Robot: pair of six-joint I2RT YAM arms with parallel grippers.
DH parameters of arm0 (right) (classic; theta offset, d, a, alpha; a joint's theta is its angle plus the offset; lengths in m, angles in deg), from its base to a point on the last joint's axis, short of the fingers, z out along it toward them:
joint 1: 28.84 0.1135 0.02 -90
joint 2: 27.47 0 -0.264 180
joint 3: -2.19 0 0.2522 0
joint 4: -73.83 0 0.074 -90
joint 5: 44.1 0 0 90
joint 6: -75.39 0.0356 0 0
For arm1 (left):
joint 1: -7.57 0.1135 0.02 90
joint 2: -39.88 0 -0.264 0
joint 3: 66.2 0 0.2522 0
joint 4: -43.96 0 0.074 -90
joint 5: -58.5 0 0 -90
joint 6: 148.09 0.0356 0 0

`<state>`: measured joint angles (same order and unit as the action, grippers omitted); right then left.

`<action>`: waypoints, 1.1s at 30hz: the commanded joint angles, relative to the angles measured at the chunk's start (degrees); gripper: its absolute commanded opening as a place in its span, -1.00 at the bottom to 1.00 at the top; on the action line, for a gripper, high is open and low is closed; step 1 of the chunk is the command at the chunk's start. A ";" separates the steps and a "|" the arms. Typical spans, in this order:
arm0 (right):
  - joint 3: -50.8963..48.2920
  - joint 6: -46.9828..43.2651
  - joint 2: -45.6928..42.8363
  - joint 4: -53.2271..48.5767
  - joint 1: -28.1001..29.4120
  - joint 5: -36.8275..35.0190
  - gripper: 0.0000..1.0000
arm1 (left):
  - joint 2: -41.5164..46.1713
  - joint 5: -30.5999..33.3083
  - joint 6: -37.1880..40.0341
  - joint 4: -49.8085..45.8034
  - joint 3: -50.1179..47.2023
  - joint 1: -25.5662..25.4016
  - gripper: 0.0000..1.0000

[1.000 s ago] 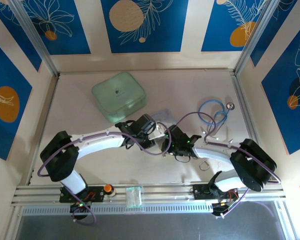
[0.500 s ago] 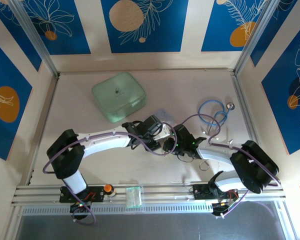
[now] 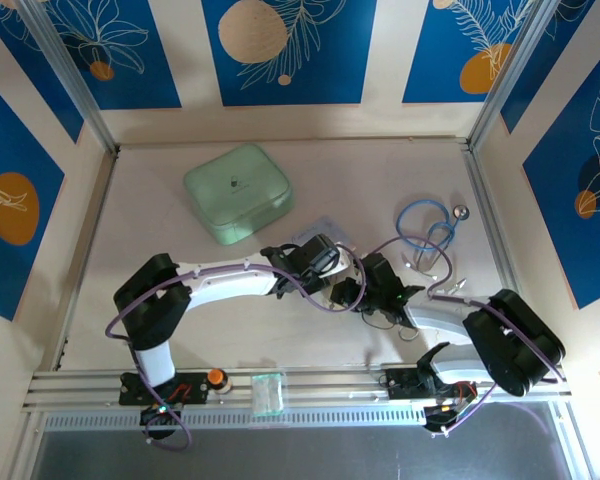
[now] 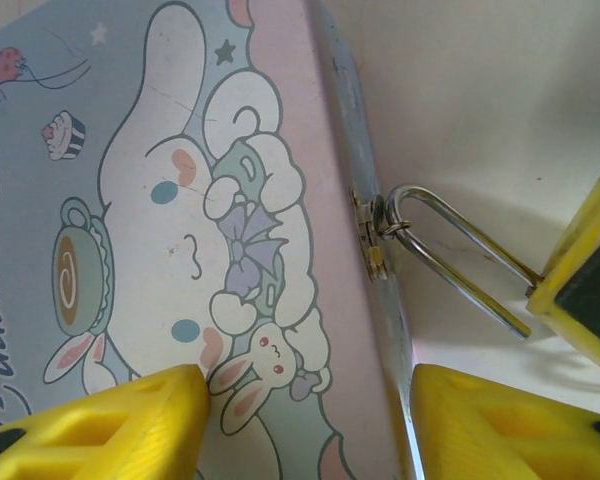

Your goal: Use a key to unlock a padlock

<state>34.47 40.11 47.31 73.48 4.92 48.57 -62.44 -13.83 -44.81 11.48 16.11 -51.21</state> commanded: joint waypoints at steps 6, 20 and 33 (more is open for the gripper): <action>-5.60 9.96 2.81 8.61 -2.31 4.15 -1.00 | -1.74 -4.48 -5.93 -5.00 -4.65 0.14 -0.05; -5.75 23.11 2.89 16.84 -3.84 0.25 -1.00 | -2.45 -4.17 -2.50 -3.33 -7.66 -0.45 -0.03; -2.91 22.68 7.90 22.58 -8.75 3.89 -1.00 | -1.45 -3.83 -1.03 -2.13 -10.46 -1.07 -0.08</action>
<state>30.52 62.99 54.68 96.50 -2.63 52.79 -60.43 -13.85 -46.21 21.53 9.88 -51.87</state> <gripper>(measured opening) 0.132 0.462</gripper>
